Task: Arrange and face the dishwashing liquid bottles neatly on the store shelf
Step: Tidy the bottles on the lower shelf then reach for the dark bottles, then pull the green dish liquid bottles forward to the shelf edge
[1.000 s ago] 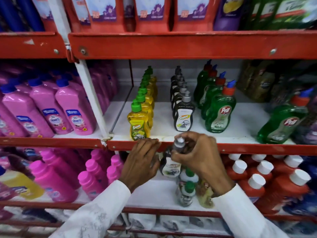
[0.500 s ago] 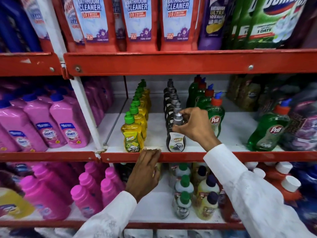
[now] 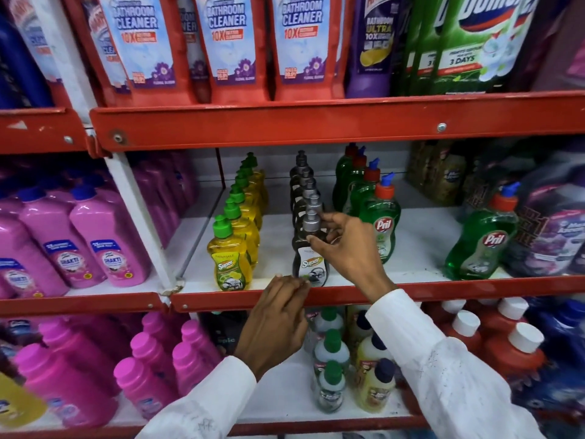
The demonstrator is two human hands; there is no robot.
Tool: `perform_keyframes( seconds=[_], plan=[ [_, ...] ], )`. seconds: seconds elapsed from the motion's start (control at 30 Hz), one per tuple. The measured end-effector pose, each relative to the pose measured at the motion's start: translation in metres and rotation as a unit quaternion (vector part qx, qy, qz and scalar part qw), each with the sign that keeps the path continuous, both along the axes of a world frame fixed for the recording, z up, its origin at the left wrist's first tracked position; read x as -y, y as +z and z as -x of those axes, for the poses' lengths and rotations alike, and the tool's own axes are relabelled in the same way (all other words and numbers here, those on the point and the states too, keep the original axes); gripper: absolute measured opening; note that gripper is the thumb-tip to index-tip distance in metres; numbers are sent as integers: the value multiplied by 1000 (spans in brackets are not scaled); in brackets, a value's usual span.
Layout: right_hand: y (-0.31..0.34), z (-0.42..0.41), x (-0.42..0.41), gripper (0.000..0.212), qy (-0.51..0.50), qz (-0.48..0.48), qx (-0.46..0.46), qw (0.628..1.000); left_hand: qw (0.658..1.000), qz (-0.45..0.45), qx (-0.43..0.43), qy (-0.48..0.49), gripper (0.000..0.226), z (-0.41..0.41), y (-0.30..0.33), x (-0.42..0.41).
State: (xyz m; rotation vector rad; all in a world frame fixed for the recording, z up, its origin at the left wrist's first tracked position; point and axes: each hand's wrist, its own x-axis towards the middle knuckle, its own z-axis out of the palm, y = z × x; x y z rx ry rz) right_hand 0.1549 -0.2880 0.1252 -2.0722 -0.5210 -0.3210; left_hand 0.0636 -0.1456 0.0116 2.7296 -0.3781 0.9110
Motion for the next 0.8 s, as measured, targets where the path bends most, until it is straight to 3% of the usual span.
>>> perform_keyframes(
  seconds=[0.1, 0.17, 0.27, 0.37, 0.5, 0.57, 0.8],
  plan=[
    [-5, 4, 18, 43, -11, -42, 13, 999, 999, -11, 7, -42, 47, -8, 6, 18],
    [-11, 10, 40, 29, -73, -116, 61, 989, 997, -29, 6, -65, 47, -14, 7, 30],
    [-27, 13, 79, 18, -213, -242, 152, 934, 996, -42, -8, -82, 49, -24, 5, 44],
    [-45, 1, 115, 38, -320, -267, 150, 896, 994, -61, -38, -83, 54, -36, -1, 53],
    [-55, -28, 146, 86, -400, -218, 87, 886, 993, -51, -77, -69, 57, -42, -5, 58],
    [-58, -42, 155, 100, -415, -197, 33, 887, 993, -49, -83, -63, 57, -42, -5, 61],
    [-60, -64, 174, 88, -410, -192, 7, 892, 992, 7, -114, -46, 53, -36, -9, 60]
  ],
)
